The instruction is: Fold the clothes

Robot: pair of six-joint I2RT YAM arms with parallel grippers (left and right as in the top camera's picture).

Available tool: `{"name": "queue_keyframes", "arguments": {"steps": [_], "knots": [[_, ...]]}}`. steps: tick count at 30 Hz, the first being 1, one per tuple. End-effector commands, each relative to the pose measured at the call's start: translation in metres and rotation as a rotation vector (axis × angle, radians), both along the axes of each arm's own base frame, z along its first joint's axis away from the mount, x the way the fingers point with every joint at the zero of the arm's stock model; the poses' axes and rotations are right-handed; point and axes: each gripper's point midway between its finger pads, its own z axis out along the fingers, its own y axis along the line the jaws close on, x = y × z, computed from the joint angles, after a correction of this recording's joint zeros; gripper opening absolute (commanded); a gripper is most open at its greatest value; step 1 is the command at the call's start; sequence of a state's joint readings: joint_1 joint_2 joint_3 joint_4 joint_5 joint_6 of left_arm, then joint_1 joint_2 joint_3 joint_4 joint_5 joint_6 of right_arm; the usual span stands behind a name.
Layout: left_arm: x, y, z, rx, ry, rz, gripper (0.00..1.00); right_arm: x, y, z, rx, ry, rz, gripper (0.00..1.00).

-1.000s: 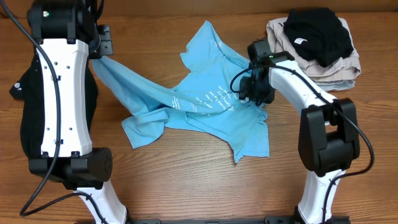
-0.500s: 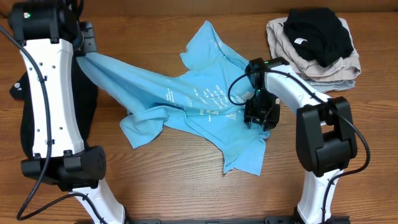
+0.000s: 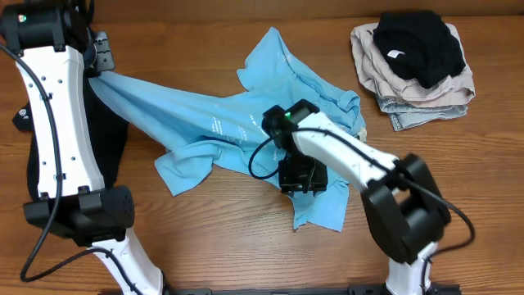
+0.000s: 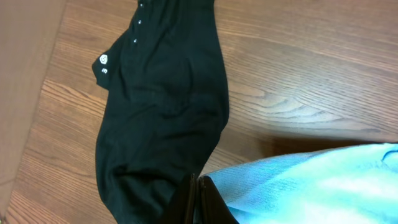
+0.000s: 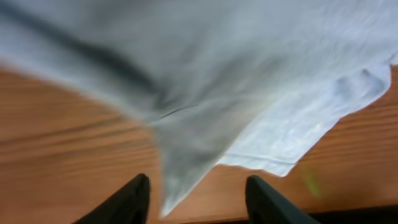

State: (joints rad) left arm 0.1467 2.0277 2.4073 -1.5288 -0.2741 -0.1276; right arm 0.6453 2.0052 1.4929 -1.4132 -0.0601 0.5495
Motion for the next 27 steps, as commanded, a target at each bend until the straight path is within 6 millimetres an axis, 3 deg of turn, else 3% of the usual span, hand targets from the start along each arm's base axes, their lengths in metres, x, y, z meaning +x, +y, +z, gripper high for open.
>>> {"name": "queue_keyframes", "arguments": {"steps": [1,4,7,11,15,18,21,25,27], "knots": [[0.003,0.008,-0.01,0.014,0.026,0.003,0.04,0.029,-0.003,0.039,0.036,-0.227,-0.047,0.58],[0.008,0.003,-0.011,-0.016,0.011,-0.012,0.04,0.066,-0.012,0.054,0.044,-0.401,-0.043,0.68],[0.01,0.0,-0.011,-0.031,0.003,-0.019,0.04,0.111,-0.021,0.059,0.072,-0.54,0.004,0.71],[0.012,0.0,-0.01,-0.03,-0.007,-0.018,0.05,0.168,-0.043,0.054,0.102,-0.662,-0.009,0.7],[0.022,-0.006,-0.008,-0.068,-0.048,-0.04,0.04,0.202,-0.066,0.041,0.143,-0.7,-0.019,0.68],[0.031,-0.016,-0.006,-0.118,-0.089,-0.07,0.04,0.214,-0.08,0.025,0.175,-0.684,-0.019,0.67],[0.04,-0.028,-0.004,-0.178,-0.126,-0.107,0.04,0.218,-0.094,0.009,0.157,-0.66,-0.049,0.59],[0.051,-0.041,-0.004,-0.245,-0.162,-0.148,0.04,0.218,-0.101,-0.014,0.142,-0.618,-0.06,0.4],[0.054,-0.045,-0.008,-0.268,-0.162,-0.159,0.04,0.216,-0.1,-0.027,0.145,-0.589,-0.061,0.25]]}}
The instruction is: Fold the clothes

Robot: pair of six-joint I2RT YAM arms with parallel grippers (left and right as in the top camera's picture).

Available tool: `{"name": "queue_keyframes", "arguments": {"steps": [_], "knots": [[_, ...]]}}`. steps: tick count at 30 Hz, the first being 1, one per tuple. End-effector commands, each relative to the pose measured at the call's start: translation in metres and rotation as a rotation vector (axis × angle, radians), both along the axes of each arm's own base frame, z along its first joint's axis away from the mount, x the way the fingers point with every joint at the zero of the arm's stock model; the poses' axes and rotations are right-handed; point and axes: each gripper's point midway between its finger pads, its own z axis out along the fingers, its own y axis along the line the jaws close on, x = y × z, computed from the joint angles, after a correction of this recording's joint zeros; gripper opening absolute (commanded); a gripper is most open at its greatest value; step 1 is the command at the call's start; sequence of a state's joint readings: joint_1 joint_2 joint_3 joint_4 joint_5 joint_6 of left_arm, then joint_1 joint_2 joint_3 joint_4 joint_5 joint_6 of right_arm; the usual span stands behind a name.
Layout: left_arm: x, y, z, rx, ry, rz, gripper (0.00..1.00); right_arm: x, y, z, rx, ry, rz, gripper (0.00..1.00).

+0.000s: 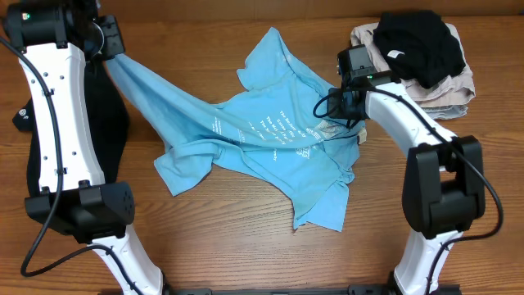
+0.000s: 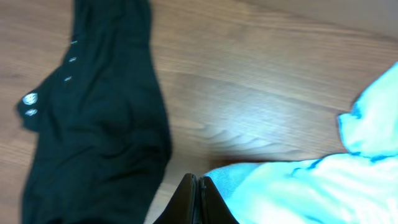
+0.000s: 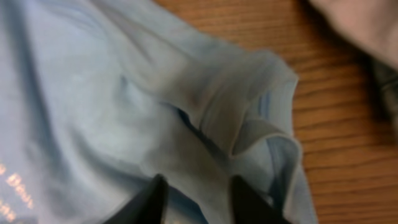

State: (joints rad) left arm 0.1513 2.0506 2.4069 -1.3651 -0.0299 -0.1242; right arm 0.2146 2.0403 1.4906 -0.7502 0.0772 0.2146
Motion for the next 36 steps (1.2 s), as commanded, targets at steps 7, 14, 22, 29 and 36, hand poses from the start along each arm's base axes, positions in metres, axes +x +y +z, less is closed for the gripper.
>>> {"name": "queue_keyframes", "arguments": {"steps": [7,14,22,29,36], "knots": [[0.012,-0.016,-0.037,-0.101,0.072,-0.062,0.04,-0.019,0.008,-0.046,0.025,0.141,0.022,0.13],[0.013,-0.024,-0.052,-0.107,0.115,-0.078,0.04,-0.075,-0.004,-0.053,-0.01,0.375,-0.089,0.28],[0.015,-0.028,-0.052,-0.092,0.113,-0.094,0.04,-0.159,0.004,-0.054,-0.088,0.659,-0.113,0.28],[0.014,-0.026,-0.052,-0.068,0.12,-0.113,0.04,-0.208,0.042,-0.051,-0.118,0.717,-0.018,0.28],[0.013,-0.023,-0.053,-0.044,0.126,-0.113,0.04,-0.193,0.041,0.012,-0.109,0.57,0.006,0.34]]}}
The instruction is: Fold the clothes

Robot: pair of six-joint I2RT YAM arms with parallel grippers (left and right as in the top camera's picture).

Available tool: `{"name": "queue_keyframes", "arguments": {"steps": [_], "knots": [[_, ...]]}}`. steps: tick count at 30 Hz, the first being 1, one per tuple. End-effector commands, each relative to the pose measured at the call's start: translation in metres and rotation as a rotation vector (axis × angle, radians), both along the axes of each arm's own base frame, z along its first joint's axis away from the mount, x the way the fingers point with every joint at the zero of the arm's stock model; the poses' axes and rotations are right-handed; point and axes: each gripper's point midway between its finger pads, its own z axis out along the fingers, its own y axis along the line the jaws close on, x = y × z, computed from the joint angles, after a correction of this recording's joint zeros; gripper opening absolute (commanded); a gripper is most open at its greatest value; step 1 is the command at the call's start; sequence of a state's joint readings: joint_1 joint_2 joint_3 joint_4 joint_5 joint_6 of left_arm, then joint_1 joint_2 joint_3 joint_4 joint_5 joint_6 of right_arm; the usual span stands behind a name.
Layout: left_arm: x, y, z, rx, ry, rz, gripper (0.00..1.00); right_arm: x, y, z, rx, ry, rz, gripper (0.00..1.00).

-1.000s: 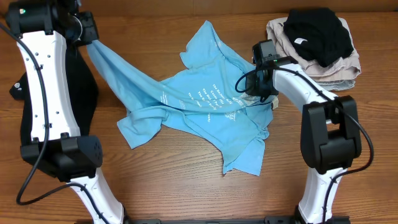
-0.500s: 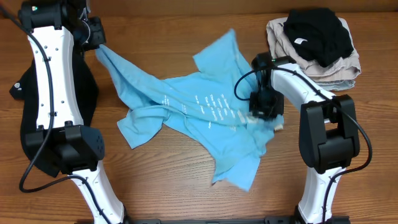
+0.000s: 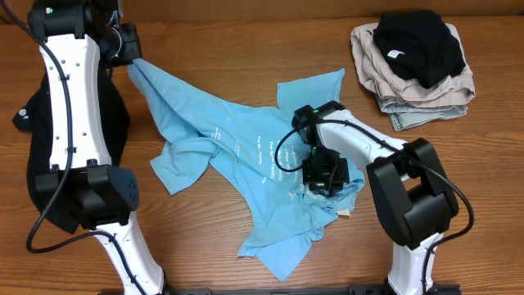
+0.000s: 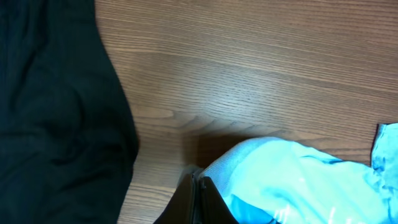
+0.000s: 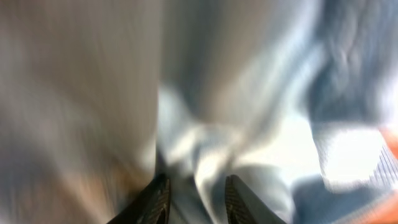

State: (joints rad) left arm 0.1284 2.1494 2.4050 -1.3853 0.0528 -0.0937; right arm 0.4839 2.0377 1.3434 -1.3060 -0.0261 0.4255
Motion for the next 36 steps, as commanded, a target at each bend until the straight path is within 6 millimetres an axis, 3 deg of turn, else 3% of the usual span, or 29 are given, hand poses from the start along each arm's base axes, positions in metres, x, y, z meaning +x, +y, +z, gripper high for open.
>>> {"name": "queue_keyframes", "arguments": {"steps": [1,5,7,12,16,21,30,36], "knots": [[0.0,0.001,-0.004,0.029,0.012,-0.025,0.04,0.024,-0.011,0.055,0.025,-0.158,-0.046,0.36],[0.0,0.001,-0.004,0.029,0.013,-0.026,0.05,0.063,-0.02,0.101,0.093,-0.34,-0.058,0.38],[0.0,0.0,-0.004,0.028,0.013,-0.026,0.04,0.093,-0.024,0.119,0.138,-0.451,-0.047,0.47],[0.0,0.0,-0.004,0.028,0.012,-0.026,0.04,0.153,-0.032,0.134,0.213,-0.664,-0.008,0.6],[0.0,0.001,-0.004,0.028,0.011,-0.026,0.04,0.187,-0.042,0.137,0.219,-0.773,0.015,0.64],[0.004,0.001,-0.002,0.03,-0.004,-0.025,0.04,0.211,-0.052,0.123,0.216,-0.811,-0.004,0.67],[0.006,0.001,-0.001,0.032,-0.015,-0.025,0.04,0.235,-0.049,0.062,0.208,-0.767,-0.005,0.67],[0.005,0.0,-0.001,0.022,-0.01,-0.025,0.04,0.25,-0.042,0.03,0.23,-0.767,-0.008,0.56]]}}
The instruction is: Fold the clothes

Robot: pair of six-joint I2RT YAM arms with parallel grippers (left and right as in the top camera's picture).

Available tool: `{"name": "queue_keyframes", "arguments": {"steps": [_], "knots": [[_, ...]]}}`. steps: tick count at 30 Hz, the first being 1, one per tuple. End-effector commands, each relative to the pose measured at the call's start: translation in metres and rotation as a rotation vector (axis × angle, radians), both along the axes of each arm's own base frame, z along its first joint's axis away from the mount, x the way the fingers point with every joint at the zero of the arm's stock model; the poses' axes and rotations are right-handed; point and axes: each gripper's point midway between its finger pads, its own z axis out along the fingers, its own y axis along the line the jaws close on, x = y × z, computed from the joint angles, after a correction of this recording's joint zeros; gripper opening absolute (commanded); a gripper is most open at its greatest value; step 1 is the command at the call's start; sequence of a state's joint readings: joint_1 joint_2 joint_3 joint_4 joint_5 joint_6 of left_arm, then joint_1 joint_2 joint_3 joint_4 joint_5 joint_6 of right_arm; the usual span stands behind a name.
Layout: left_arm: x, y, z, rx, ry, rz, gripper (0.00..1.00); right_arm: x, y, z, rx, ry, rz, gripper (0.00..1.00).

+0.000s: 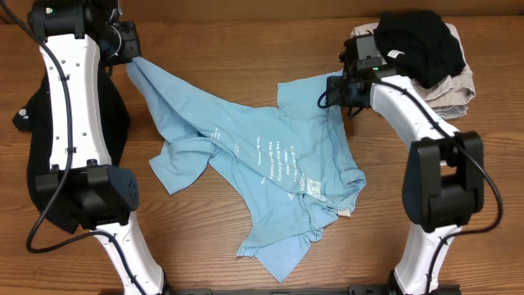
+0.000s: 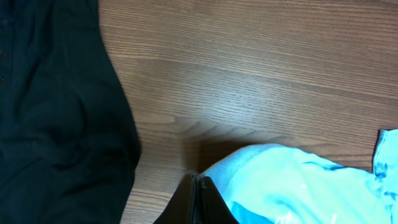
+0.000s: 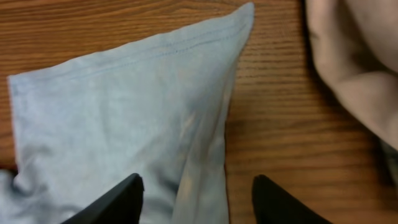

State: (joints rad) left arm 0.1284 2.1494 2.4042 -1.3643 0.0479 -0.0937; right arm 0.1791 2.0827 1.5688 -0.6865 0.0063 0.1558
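A light blue t-shirt (image 1: 270,156) with white print lies rumpled across the middle of the table. My left gripper (image 1: 128,54) is shut on one of its corners at the far left, and the cloth hangs from it to the table. In the left wrist view the fingers (image 2: 205,200) pinch the blue fabric (image 2: 298,186). My right gripper (image 1: 345,83) stands open at the shirt's far right corner. In the right wrist view this gripper (image 3: 198,200) is spread over that flat corner (image 3: 124,106), holding nothing.
A pile of beige and black clothes (image 1: 419,57) sits at the far right, just beyond my right gripper; its beige edge (image 3: 354,56) shows in the right wrist view. A black garment (image 1: 33,164) lies along the left side, also under my left wrist (image 2: 56,112).
My right gripper was low on the shirt's middle right part; now it is open at the shirt's far right corner, beside the pile. The left gripper and the shirt have hardly changed.
My left gripper held a shirt corner at the far left throughout, shifting slightly right. My right gripper was at the shirt's lower middle, then at its right edge near the pile, then mid-shirt with the cloth relaid toward the front, and now at the far right corner.
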Motion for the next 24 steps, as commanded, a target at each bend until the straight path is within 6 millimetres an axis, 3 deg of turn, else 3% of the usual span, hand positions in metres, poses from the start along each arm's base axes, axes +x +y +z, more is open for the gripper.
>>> {"name": "queue_keyframes", "arguments": {"steps": [1,7,14,16,18,21,24], "knots": [[0.0,-0.002,-0.004,0.012,0.012,-0.029,0.04,0.007,0.003,-0.016,0.006,0.0,0.006,0.54],[-0.002,-0.003,-0.005,0.012,0.022,-0.028,0.04,0.015,-0.001,-0.036,-0.01,-0.002,-0.037,0.44],[-0.002,-0.003,-0.005,0.012,0.022,-0.029,0.04,0.013,-0.001,-0.052,-0.015,0.023,-0.036,0.39],[-0.002,-0.002,-0.005,0.013,0.02,-0.028,0.04,0.013,-0.001,-0.052,-0.016,0.026,-0.036,0.24],[-0.001,-0.002,-0.004,0.017,0.015,-0.027,0.04,0.013,-0.001,-0.049,-0.015,0.02,-0.036,0.06],[0.002,0.001,-0.002,0.032,0.001,-0.02,0.04,0.016,-0.001,-0.036,-0.013,0.005,-0.037,0.04],[0.005,0.005,0.005,0.048,-0.024,-0.017,0.04,0.022,-0.005,-0.003,-0.01,-0.032,-0.047,0.04]]}}
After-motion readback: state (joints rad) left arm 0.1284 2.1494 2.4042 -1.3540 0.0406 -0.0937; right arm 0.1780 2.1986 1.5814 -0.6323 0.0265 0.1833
